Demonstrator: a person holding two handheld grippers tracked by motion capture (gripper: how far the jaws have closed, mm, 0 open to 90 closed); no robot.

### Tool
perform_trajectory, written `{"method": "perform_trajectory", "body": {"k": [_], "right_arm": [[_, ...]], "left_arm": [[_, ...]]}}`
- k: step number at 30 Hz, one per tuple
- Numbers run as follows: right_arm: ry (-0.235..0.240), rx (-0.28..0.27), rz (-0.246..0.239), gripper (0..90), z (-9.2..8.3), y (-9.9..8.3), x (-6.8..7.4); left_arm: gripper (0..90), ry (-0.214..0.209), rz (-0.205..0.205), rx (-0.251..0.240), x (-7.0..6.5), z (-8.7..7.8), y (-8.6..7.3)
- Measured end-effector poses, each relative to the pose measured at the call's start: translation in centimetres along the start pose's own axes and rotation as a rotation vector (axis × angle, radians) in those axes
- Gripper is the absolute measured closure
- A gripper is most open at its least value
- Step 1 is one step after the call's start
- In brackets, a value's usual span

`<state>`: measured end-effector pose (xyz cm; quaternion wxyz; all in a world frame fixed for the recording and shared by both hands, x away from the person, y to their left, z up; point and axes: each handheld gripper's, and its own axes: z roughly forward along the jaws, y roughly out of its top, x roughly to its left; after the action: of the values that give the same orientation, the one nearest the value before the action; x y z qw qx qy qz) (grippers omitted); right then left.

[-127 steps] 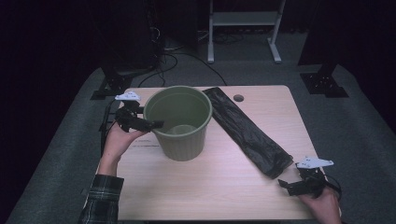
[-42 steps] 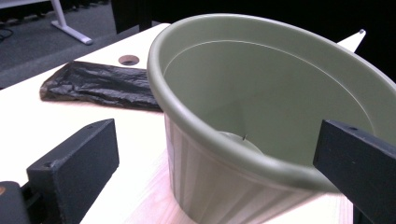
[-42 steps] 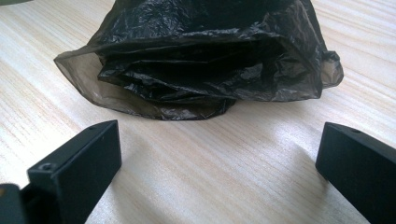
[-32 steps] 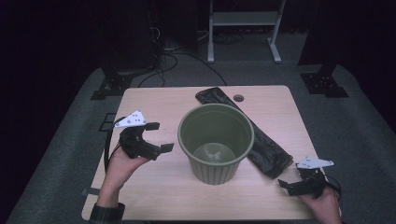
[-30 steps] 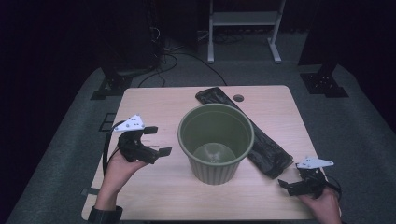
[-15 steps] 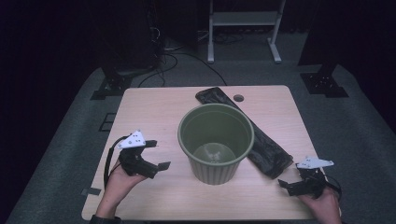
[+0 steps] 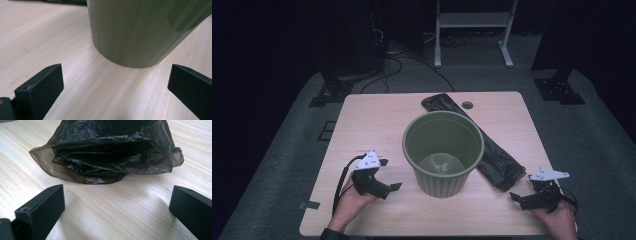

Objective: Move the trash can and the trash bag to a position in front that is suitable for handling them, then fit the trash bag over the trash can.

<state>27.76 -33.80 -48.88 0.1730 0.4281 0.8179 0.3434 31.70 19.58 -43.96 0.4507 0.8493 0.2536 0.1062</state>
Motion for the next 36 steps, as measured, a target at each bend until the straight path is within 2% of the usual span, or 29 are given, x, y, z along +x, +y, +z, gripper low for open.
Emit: {"method": "perform_trajectory", "body": {"k": [8,12,14,26,31,34,36], "right_arm": [[0.000,0.000,0.001,0.0,0.0,0.0,0.0],[0.000,0.000,0.001,0.0,0.0,0.0,0.0],[0.000,0.000,0.001,0.0,0.0,0.0,0.0],[0.000,0.000,0.001,0.0,0.0,0.0,0.0],[-0.001,0.000,0.002,0.0,0.0,0.0,0.0],[-0.006,0.000,0.005,0.0,0.0,0.0,0.0],[-0.012,0.006,0.011,0.0,0.0,0.1,-0.1]], "left_arm": [[0.0,0.003,0.008,0.043,-0.2,1.9,-1.3],[0.0,0.001,-0.007,0.028,-0.2,2.5,-1.7],[0.0,0.002,-0.017,0.045,-0.1,3.1,-1.9],[0.0,0.041,0.013,0.112,-0.1,3.9,-2.4],[0.0,0.063,0.053,0.162,-0.6,4.4,-2.3],[0.0,0.056,0.030,0.167,-0.4,4.4,-2.3],[0.0,0.057,0.030,0.167,-0.4,4.4,-2.3]]}}
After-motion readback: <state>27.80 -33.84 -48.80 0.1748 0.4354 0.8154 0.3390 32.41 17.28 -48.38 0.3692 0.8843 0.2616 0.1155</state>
